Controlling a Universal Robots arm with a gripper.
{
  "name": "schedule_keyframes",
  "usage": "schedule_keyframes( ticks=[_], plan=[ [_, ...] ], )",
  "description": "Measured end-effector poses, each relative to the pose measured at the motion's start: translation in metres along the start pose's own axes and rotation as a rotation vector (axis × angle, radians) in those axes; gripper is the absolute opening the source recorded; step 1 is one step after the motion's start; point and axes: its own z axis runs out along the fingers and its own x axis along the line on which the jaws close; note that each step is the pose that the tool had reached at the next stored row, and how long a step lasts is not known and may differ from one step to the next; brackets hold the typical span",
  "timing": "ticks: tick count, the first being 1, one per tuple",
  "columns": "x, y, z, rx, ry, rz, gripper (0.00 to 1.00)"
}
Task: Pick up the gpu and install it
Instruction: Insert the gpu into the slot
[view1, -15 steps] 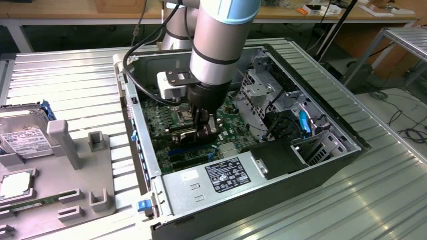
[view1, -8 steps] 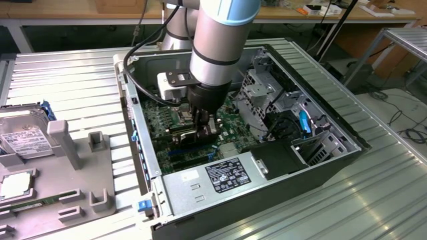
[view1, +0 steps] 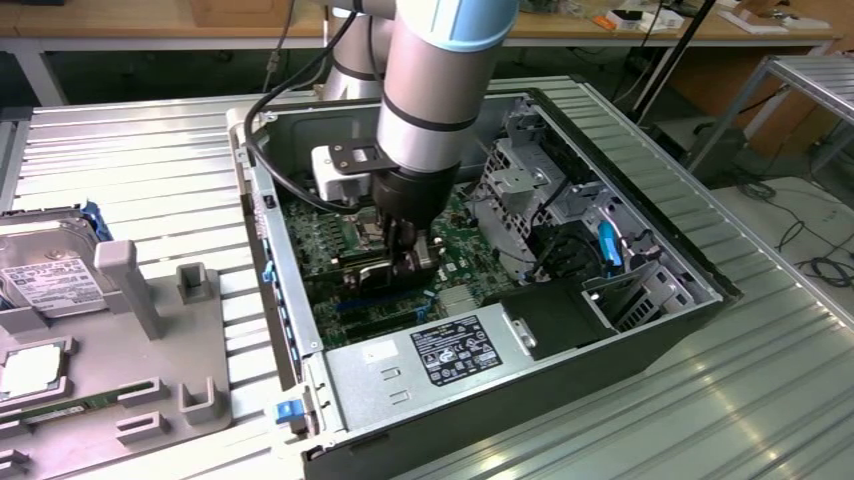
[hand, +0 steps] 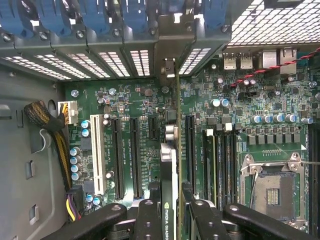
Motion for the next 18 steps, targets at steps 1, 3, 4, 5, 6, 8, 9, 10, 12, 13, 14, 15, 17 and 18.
schedule_keyframes(
  ticks=[1, 3, 4, 5, 6, 8, 9, 10, 12, 13, 14, 15, 17, 18],
  plan=[
    [0.0000, 0.0006, 0.0000, 0.0001, 0.0000, 0.000, 0.27],
    [0.0001, 0.0011, 0.0000, -0.0003, 0.0002, 0.000, 0.27],
    [0.0001, 0.0011, 0.0000, -0.0002, 0.0003, 0.000, 0.27],
    [0.0001, 0.0011, 0.0002, -0.0002, 0.0004, 0.000, 0.27],
    [0.0001, 0.0011, 0.0003, -0.0002, 0.0004, 0.000, 0.27],
    [0.0001, 0.0011, 0.0009, -0.0002, 0.0004, 0.000, 0.27],
    [0.0001, 0.0010, 0.0013, -0.0002, 0.0004, 0.000, 0.27],
    [0.0001, 0.0010, 0.0016, -0.0002, 0.0004, 0.000, 0.27],
    [0.0001, 0.0010, 0.0019, -0.0001, 0.0004, 0.000, 0.27],
    [0.0001, 0.0010, 0.0019, -0.0002, 0.0002, 0.000, 0.27],
    [0.0001, 0.0010, 0.0016, -0.0004, 0.0000, 0.000, 0.27],
    [0.0000, 0.0010, 0.0011, -0.0004, -0.0003, 0.000, 0.27],
    [0.0000, 0.0010, 0.0003, -0.0009, -0.0005, 0.000, 0.27],
    [0.0000, 0.0010, -0.0003, -0.0011, -0.0007, 0.000, 0.27]
  ],
)
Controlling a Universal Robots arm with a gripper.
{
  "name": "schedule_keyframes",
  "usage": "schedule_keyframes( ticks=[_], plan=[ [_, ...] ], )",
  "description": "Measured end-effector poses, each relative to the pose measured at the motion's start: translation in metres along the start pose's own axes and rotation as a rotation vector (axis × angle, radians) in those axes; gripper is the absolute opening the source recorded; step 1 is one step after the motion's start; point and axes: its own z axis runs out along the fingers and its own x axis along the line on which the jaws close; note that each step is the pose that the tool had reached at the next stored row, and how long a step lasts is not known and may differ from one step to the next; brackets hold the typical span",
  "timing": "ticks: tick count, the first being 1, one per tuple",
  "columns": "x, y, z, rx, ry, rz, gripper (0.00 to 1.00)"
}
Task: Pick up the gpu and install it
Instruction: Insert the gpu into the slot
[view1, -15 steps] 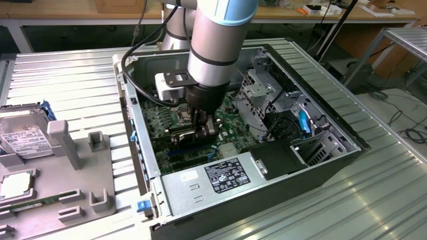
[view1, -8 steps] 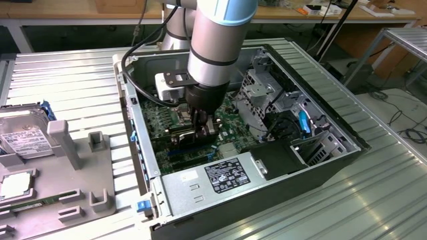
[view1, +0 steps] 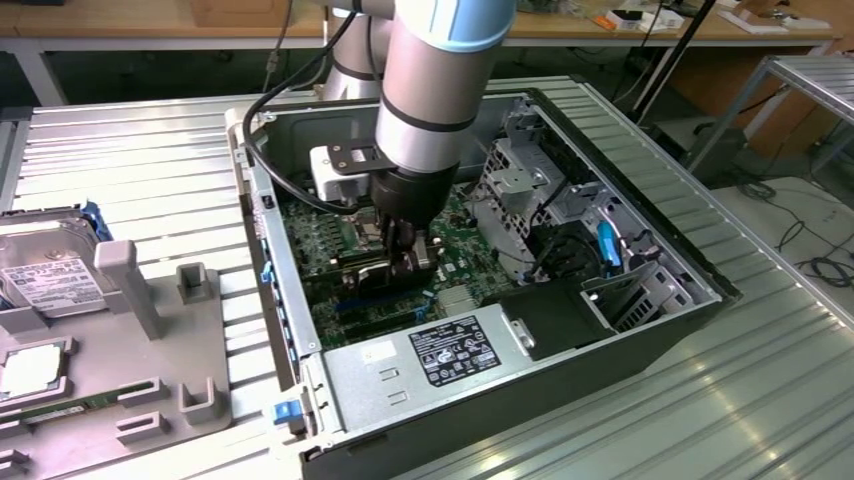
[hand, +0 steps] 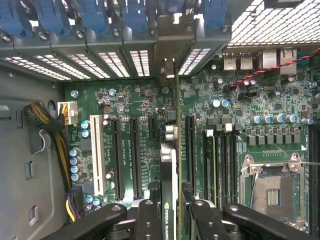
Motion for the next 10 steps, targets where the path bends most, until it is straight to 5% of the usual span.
schedule_keyframes(
  ticks=[10],
  plan=[
    [-0.0006, 0.0002, -0.0024, -0.0008, 0.0014, 0.000, 0.27]
  ],
)
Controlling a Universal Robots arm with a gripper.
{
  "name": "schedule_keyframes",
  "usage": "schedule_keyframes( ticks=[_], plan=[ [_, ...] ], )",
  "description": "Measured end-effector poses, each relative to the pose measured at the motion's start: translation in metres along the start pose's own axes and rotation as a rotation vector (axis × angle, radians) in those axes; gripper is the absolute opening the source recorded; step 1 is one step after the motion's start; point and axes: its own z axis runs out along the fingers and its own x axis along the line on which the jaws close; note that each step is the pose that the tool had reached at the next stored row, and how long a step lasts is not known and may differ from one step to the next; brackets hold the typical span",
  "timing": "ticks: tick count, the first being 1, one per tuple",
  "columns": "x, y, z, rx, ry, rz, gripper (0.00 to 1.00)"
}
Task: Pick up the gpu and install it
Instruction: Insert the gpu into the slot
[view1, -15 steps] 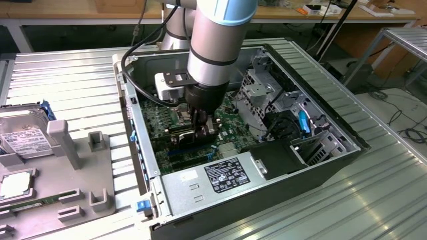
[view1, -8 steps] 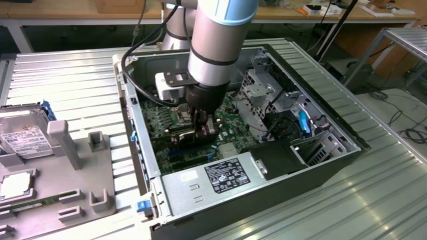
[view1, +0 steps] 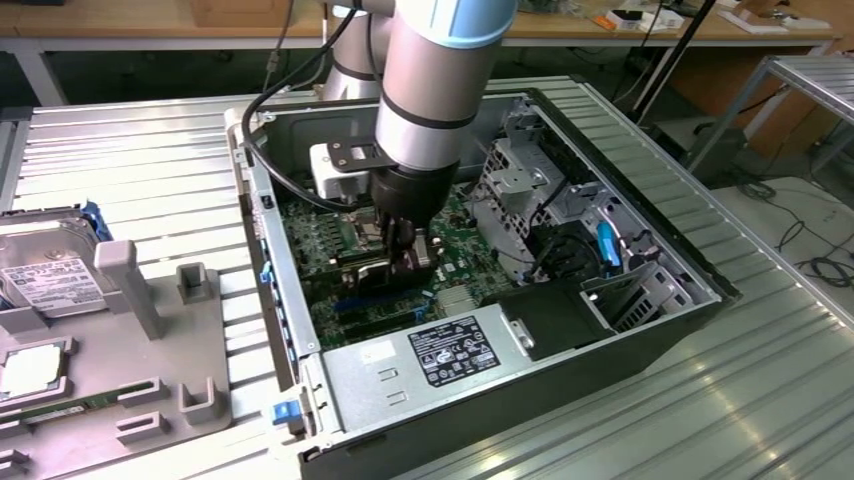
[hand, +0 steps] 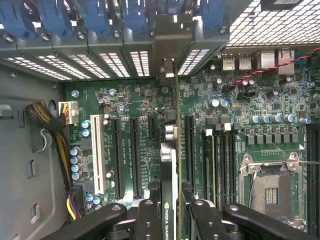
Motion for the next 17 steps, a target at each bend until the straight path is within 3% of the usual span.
schedule_keyframes(
  ticks=[17],
  plan=[
    [-0.0026, 0.0001, 0.0025, 0.0000, 0.0000, 0.000, 0.27]
  ],
)
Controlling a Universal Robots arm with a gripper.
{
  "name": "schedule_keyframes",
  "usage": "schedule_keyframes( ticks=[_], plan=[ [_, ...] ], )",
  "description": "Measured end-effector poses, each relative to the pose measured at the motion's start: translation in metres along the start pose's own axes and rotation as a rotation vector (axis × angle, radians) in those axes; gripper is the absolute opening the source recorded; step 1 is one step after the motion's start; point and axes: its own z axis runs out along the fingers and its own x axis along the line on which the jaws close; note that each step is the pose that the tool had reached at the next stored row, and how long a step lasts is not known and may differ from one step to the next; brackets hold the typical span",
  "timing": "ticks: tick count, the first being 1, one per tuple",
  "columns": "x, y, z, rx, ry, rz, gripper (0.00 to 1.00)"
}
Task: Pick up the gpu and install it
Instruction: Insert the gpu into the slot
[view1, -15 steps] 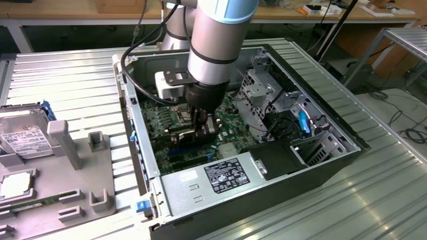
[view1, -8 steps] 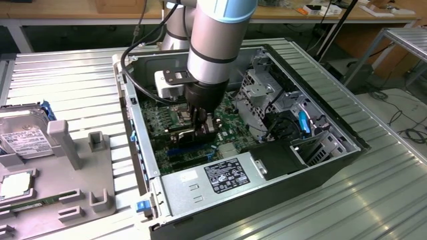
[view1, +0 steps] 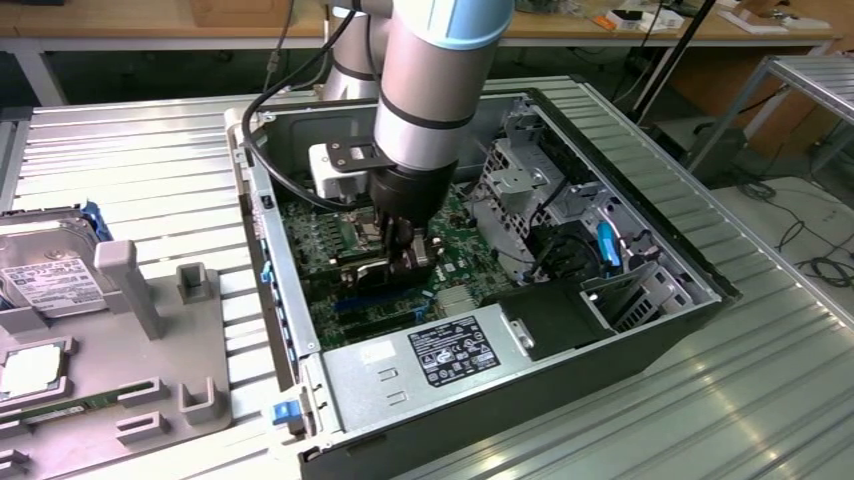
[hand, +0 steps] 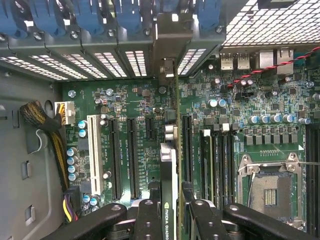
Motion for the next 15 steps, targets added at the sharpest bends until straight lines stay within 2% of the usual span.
schedule_keyframes(
  ticks=[7, 12, 15],
  plan=[
    [0.0001, 0.0000, 0.0001, 0.0001, -0.0001, 0.000, 0.27],
    [0.0002, -0.0001, 0.0012, 0.0002, 0.0021, 0.000, 0.27],
    [0.0004, -0.0001, 0.0040, 0.0000, 0.0067, 0.000, 0.27]
  ],
)
